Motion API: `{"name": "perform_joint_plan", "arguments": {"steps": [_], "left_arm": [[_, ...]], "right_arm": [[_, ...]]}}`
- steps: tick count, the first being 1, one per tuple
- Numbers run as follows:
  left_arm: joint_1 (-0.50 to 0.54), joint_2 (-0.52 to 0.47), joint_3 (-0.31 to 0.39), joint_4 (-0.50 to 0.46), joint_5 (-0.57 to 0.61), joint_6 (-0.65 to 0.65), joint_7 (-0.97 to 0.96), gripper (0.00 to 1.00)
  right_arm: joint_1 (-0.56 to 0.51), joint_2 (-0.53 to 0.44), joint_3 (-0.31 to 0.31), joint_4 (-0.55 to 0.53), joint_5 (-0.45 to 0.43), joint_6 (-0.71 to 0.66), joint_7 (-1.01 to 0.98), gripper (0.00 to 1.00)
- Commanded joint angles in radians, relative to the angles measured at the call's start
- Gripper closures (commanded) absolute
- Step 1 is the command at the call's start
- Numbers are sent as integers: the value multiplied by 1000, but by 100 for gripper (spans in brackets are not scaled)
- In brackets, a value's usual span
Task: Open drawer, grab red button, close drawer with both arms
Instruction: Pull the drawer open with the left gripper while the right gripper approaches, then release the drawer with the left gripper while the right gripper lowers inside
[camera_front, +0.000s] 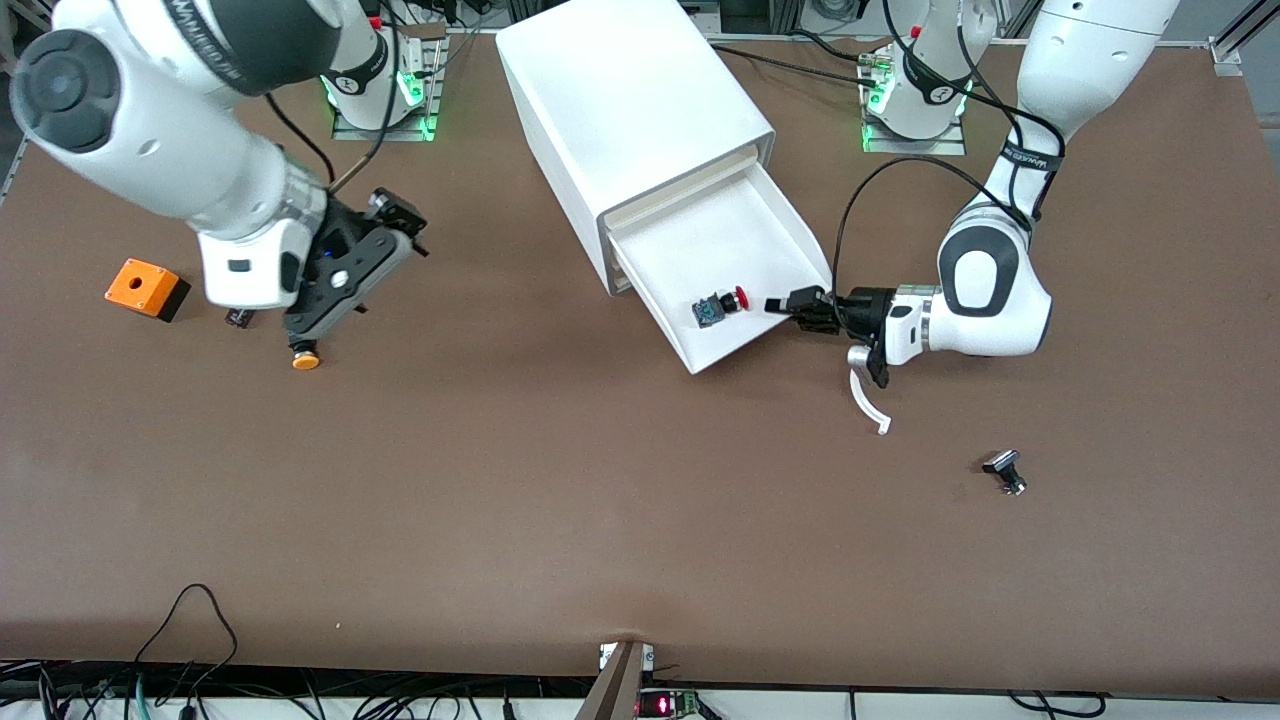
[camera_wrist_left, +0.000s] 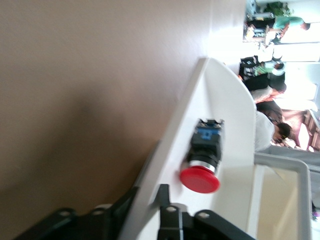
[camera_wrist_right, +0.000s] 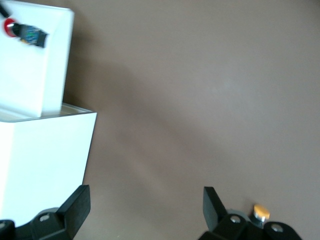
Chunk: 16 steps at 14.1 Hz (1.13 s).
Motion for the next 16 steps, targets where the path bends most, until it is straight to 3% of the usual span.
{"name": "perform_joint_plan", "arguments": {"steps": [1,2,5,8,10,11,13,16], "left_arm": [[7,-48,3,14,17,71,-23,0],[6,-75,0,12,30,137,-13,0],[9,-153,-3,17,252,245,-9,0],[123,-236,3,31,289,245,-12,0],[137,-268,9,31,297,245,-12,0],[138,-283,41,38,354,244,-12,0],[138,-312,60,107,625,227,-25,0],[128,-352,90,212,842,74,-121,0]], "right_arm": [[68,20,-5,21,10,46,-71,0],[101,23,-5,23,9,64,-95,0],[205,32,-5,23,10,119,-117,0],[303,59,-2,26,13,194,-128,0],[372,66,10,26,10,260,-141,0],[403,75,10,26,9,265,-140,0],[417,113,12,70,-23,259,-169,0],[451,194,25,135,-57,257,-247,0]]}}
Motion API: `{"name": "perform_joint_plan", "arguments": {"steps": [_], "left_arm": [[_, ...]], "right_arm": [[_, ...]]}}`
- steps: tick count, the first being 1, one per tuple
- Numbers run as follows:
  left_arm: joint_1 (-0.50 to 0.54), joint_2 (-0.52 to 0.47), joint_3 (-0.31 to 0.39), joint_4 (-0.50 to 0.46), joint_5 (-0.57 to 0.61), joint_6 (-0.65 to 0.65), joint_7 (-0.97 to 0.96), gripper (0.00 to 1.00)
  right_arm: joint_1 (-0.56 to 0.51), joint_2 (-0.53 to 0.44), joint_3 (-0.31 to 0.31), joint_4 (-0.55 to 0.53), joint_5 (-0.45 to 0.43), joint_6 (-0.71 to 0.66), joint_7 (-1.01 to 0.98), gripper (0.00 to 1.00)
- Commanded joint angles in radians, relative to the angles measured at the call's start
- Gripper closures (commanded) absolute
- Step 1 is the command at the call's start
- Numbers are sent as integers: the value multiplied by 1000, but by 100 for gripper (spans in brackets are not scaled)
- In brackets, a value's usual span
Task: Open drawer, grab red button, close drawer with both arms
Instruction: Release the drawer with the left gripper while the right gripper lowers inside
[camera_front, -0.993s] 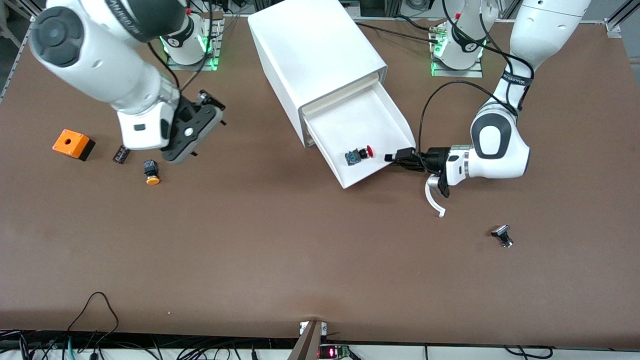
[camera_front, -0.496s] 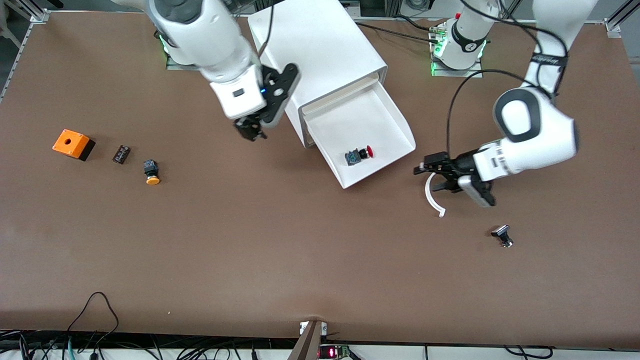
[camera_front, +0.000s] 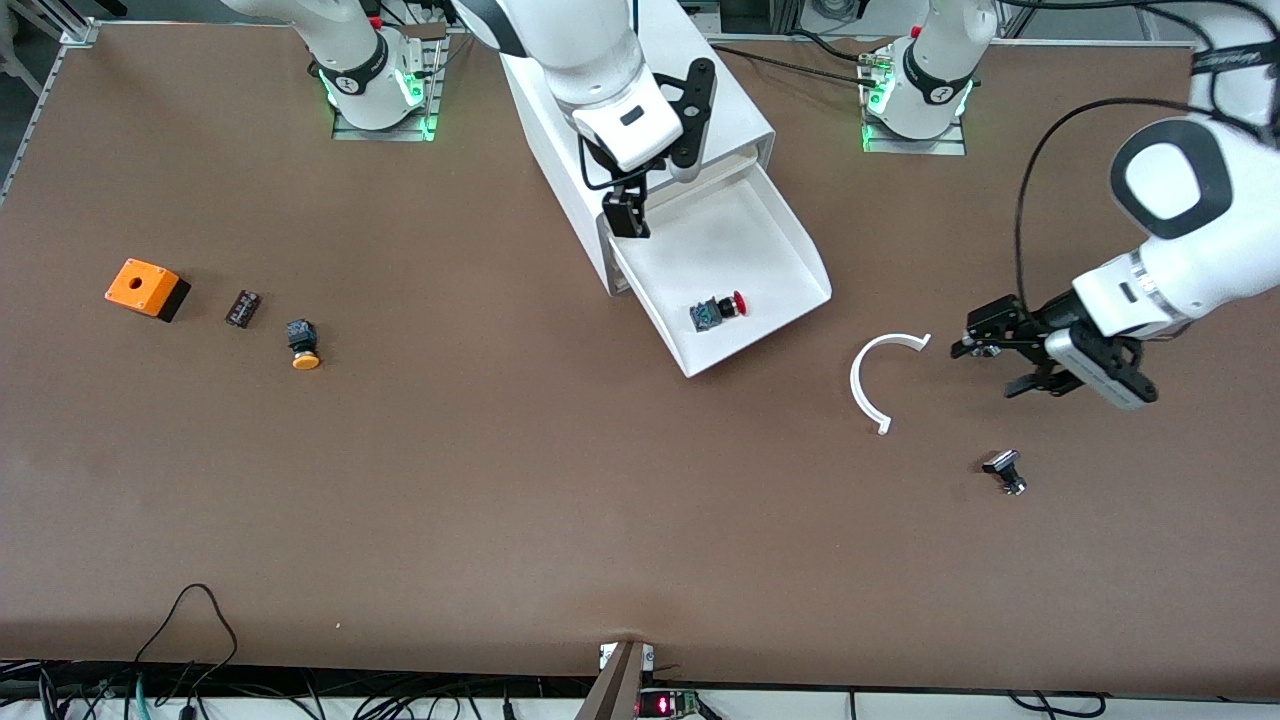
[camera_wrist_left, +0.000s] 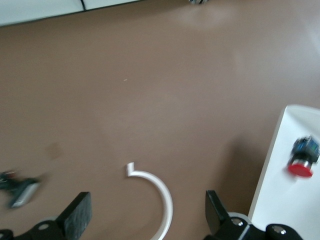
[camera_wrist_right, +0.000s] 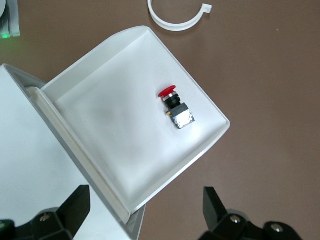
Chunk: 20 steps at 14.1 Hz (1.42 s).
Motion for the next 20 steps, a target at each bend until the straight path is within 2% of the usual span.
{"name": "perform_joint_plan", "arguments": {"steps": [1,4,6,7,9,13,16,20], "left_arm": [[-18,-46,30,102,184,-150,-137,0],[-63,-103,28,209,357,-361,-414,0],[-95,-115,28,294,424,-487,-576,0],[-97,-120,27,317,436,-532,-625,0],[-97,-123,22,308,441,-552,-670,0],[-101,-105,1,316,441,-546,-860,0],[-87,-99,2,309,439,-548,-871,0],[-72,-42,11,370,436,-545,-868,0]], "right_arm": [[32,115,4,121,-29,-12,-45,0],[70,215,4,219,-93,-10,-48,0],[77,256,2,238,-106,-3,-51,0],[86,270,2,242,-139,0,-65,0],[92,292,2,245,-190,11,-78,0],[86,339,-4,244,-199,95,-180,0],[71,390,-4,244,-192,174,-188,0],[60,401,-2,238,-184,158,-196,0]]}}
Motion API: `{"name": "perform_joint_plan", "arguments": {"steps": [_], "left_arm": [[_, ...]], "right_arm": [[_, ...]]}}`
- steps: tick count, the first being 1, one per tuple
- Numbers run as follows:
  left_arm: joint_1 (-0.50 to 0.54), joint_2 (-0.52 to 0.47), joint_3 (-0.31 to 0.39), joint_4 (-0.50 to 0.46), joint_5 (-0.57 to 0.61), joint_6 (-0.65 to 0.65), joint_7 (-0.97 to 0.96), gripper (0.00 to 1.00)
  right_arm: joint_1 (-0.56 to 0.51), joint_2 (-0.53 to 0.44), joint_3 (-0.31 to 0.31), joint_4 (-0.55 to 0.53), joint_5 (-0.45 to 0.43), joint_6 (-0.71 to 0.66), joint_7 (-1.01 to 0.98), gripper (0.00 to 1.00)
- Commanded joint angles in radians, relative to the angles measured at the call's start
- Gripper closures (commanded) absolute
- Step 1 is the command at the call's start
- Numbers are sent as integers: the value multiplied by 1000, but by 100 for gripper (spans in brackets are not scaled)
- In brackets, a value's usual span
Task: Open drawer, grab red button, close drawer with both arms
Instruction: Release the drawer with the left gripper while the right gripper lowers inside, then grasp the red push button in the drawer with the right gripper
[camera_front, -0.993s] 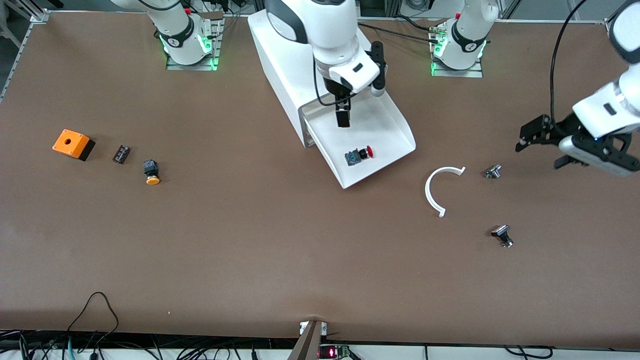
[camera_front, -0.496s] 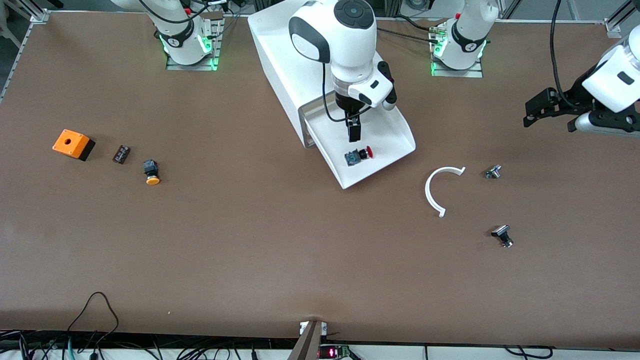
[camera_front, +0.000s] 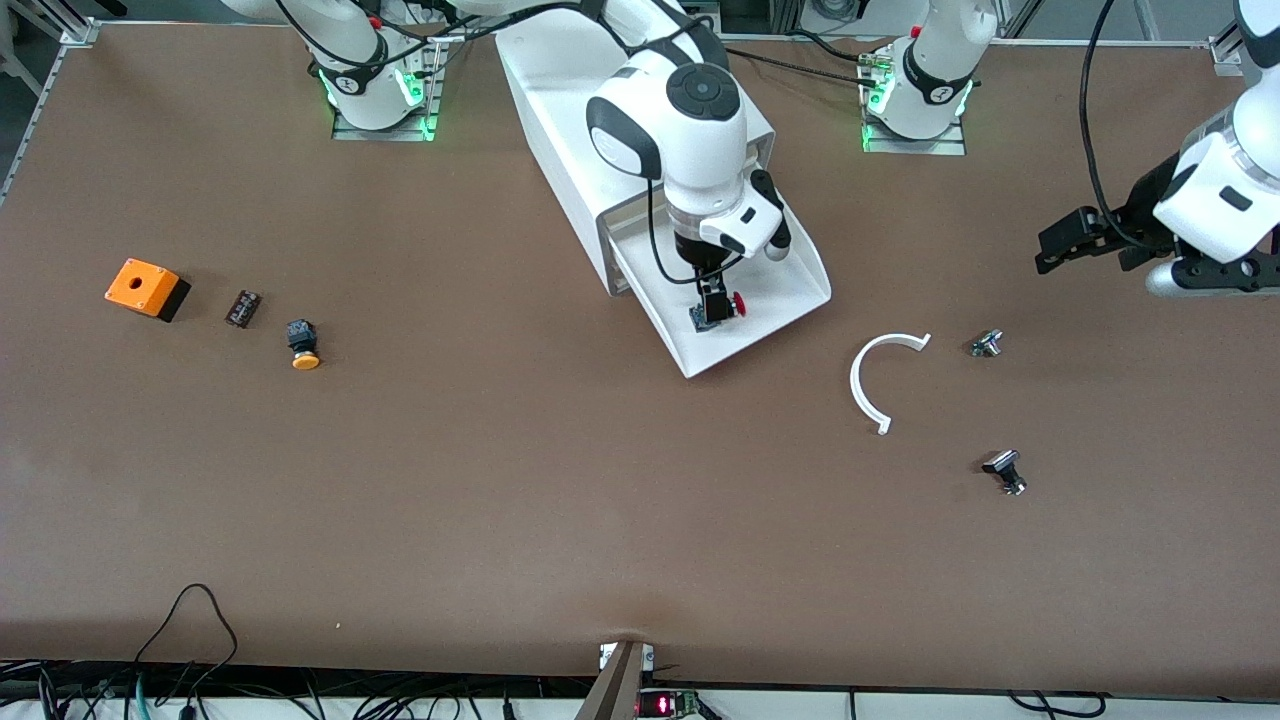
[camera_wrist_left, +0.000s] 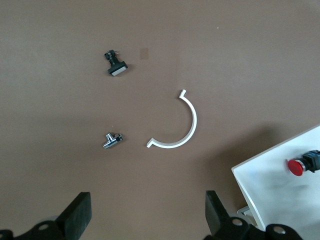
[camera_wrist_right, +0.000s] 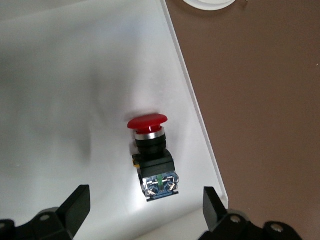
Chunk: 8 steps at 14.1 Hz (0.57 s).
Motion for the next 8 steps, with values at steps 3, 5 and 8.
{"name": "perform_joint_plan", "arguments": {"steps": [3,5,8], "left_arm": [[-11,45,-21,95,22,-21,-12,0],[-9,45,-21,100,21,-21,1,0],[-3,45,-19,100,19,-21,2,0]], "right_arm": [[-15,16,8,32,17,-47,-18,0],[-13,19,9,32,17,-52,-18,0],[-10,45,11,36,17,-27,-16,0]]}}
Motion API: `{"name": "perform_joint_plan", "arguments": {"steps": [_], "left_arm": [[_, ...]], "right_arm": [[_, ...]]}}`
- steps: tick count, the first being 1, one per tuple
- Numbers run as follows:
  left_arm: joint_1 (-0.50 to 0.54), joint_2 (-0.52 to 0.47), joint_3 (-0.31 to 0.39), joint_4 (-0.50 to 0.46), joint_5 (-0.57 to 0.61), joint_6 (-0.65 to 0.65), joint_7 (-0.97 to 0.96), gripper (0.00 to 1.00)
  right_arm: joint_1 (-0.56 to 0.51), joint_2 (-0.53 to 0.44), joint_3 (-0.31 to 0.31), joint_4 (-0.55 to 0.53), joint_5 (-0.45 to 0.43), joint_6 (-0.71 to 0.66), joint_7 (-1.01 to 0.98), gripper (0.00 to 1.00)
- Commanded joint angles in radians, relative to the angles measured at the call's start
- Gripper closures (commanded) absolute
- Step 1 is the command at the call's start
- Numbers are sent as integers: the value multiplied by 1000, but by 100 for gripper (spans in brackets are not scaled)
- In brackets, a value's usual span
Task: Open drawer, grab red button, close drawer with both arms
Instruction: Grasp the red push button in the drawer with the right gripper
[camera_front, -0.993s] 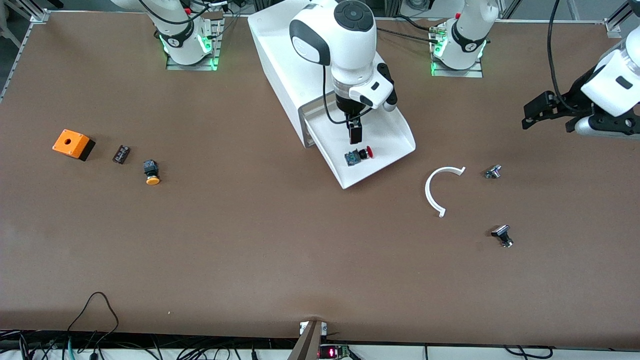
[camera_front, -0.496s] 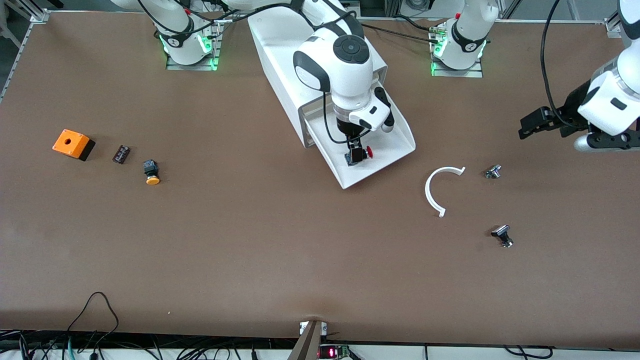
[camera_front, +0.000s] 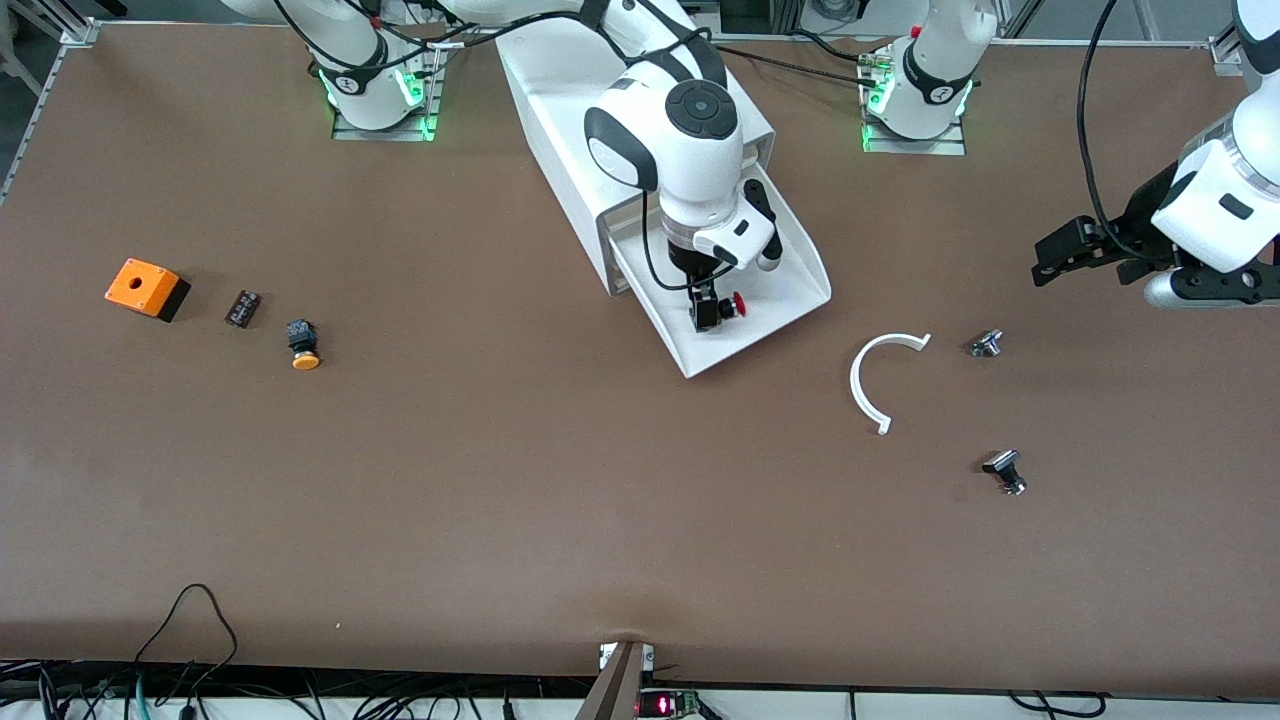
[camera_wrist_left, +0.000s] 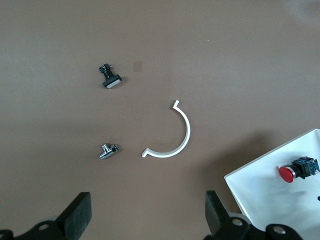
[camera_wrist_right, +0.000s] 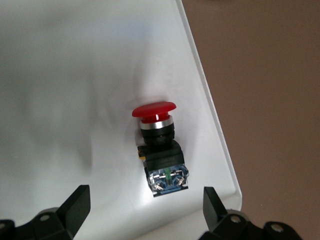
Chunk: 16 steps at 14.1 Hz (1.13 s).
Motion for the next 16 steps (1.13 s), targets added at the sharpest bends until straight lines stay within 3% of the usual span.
{"name": "perform_joint_plan", "arguments": {"steps": [1,13,14,16], "left_arm": [[5,16,0,33,19,-21,2,0],[24,20,10,32,5,-29,2,0],[24,20,10,32,5,-29,2,0],[27,22,10,32,5,-29,2,0]], "right_arm": [[-4,37,7,36,14,12,-16,0],[-4,83,7,36,15,113,-10,0],[-4,83,7,36,15,112,-10,7],[-4,83,7,36,14,121,-16,32]]}}
